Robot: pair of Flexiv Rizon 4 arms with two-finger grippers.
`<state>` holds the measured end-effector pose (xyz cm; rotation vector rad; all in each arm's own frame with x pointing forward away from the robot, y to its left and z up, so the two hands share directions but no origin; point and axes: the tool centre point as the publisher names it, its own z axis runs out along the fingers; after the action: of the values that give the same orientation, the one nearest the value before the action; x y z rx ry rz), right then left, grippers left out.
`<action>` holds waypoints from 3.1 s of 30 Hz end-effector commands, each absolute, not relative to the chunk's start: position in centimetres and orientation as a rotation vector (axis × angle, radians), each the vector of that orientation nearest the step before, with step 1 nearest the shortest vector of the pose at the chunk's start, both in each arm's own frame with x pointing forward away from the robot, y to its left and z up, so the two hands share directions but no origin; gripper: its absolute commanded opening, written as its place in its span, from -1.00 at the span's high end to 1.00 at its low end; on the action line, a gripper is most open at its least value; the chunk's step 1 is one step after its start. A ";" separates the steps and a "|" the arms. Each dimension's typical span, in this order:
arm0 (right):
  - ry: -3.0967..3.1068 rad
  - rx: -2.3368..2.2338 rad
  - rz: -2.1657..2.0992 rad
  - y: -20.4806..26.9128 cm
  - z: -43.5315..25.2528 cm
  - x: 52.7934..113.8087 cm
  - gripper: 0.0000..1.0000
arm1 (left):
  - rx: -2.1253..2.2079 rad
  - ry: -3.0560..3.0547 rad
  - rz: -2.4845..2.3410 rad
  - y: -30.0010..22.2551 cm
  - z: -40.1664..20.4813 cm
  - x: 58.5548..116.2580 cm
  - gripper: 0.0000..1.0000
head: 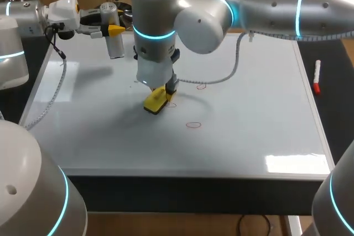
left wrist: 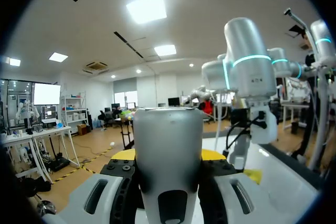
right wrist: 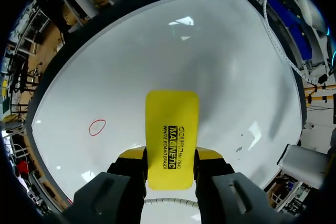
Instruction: Pick up the inspection probe, press it on each red-marked spot on the whiteboard one by one, put down the probe, pick up the eraser, and wipe off all the red marks.
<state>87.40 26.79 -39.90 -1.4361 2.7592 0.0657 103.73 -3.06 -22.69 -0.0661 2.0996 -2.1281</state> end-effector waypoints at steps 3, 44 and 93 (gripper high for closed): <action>2.743 -1.457 0.054 27.0 -41.2 87.2 1.00 | -0.069 2.098 -2.124 -3.1 -22.6 103.6 1.00; 2.850 -1.417 0.108 23.0 -45.7 85.8 1.00 | -0.069 2.098 -2.124 -3.1 -22.6 103.6 1.00; 2.785 -1.204 -0.042 12.9 -30.9 99.7 1.00 | -0.069 2.098 -2.124 -3.1 -22.6 103.6 1.00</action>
<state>98.40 16.14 -32.31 -1.2131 2.7835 -0.0593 103.74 -3.06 -22.69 -0.0661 2.0996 -2.1282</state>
